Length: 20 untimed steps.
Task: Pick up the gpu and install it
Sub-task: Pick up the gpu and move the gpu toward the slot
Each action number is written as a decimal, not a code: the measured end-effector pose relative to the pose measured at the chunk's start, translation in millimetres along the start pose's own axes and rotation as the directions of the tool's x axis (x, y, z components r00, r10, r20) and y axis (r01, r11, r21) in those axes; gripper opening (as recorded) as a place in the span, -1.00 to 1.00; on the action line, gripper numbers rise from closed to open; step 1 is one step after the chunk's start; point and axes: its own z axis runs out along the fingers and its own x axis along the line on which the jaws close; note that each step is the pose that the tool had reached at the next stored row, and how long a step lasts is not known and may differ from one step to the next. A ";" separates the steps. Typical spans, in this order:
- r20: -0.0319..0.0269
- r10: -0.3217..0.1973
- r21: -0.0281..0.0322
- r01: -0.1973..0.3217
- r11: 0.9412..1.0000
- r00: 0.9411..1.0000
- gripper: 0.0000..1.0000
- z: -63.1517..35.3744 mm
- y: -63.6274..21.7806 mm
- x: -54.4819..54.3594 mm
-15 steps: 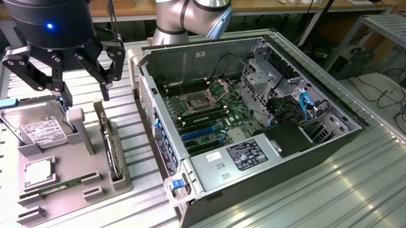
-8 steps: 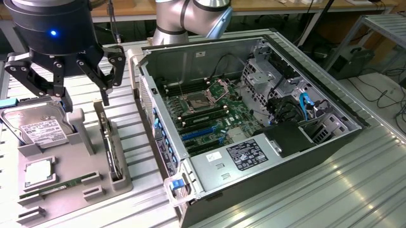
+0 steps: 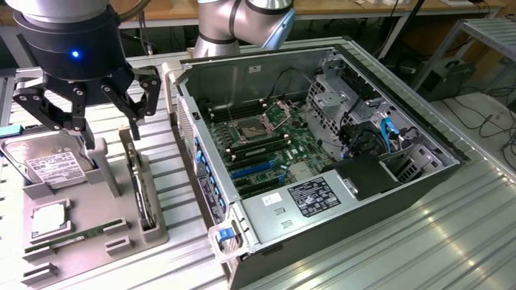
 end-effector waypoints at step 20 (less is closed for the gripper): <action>-0.010 -0.004 0.000 0.004 1.000 1.000 0.20 13.0 -0.1 -0.1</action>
